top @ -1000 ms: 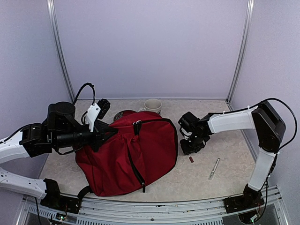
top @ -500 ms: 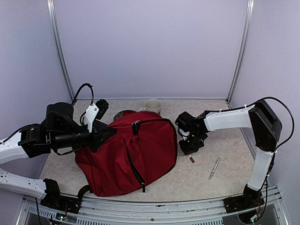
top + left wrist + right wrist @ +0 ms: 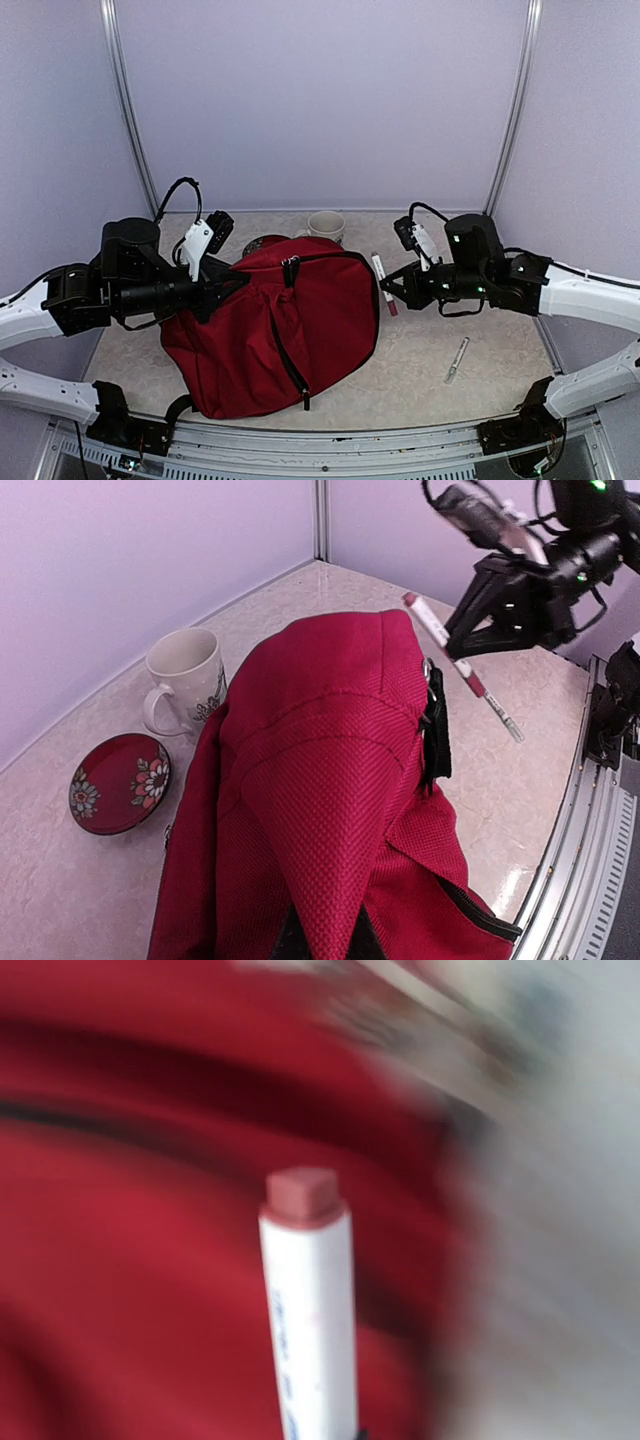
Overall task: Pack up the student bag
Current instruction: Pick up the pen from the center of the board, then place the pen in the lower front pocket of the bag.
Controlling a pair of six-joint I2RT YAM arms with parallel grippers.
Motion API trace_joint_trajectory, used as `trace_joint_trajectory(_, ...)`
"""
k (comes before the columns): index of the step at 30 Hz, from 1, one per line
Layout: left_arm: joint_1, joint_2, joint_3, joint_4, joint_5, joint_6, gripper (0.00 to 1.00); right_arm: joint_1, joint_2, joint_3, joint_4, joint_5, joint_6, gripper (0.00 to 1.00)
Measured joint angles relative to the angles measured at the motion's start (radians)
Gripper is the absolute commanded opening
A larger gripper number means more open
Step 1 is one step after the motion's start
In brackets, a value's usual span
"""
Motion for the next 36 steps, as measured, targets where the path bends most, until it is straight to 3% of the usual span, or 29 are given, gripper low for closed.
trace_joint_trajectory(2,0.003,0.006,0.0,0.006,-0.001,0.0,0.0,0.077,-0.083,-0.095,0.206,-0.066,-0.01,0.0)
trace_joint_trajectory(5,0.005,0.012,0.0,0.013,-0.002,-0.003,0.0,0.183,-0.079,-0.205,0.502,-0.136,-0.012,0.0)
trace_joint_trajectory(7,0.005,0.013,0.0,0.014,-0.002,-0.005,0.0,0.246,0.001,-0.244,0.68,-0.175,-0.012,0.0)
trace_joint_trajectory(12,0.007,0.014,0.0,0.014,-0.002,-0.009,0.0,0.313,0.216,-0.247,0.93,-0.227,-0.002,0.0)
trace_joint_trajectory(21,0.008,0.014,0.0,0.014,-0.001,-0.011,0.0,0.344,0.458,-0.155,1.068,-0.301,0.024,0.0)
trace_joint_trajectory(32,0.011,0.013,0.0,0.012,-0.003,-0.01,0.0,0.344,0.632,-0.011,1.067,-0.404,0.051,0.0)
trace_joint_trajectory(36,0.014,0.013,0.0,0.01,-0.007,-0.01,0.0,0.346,0.635,0.024,1.015,-0.411,0.037,0.19)
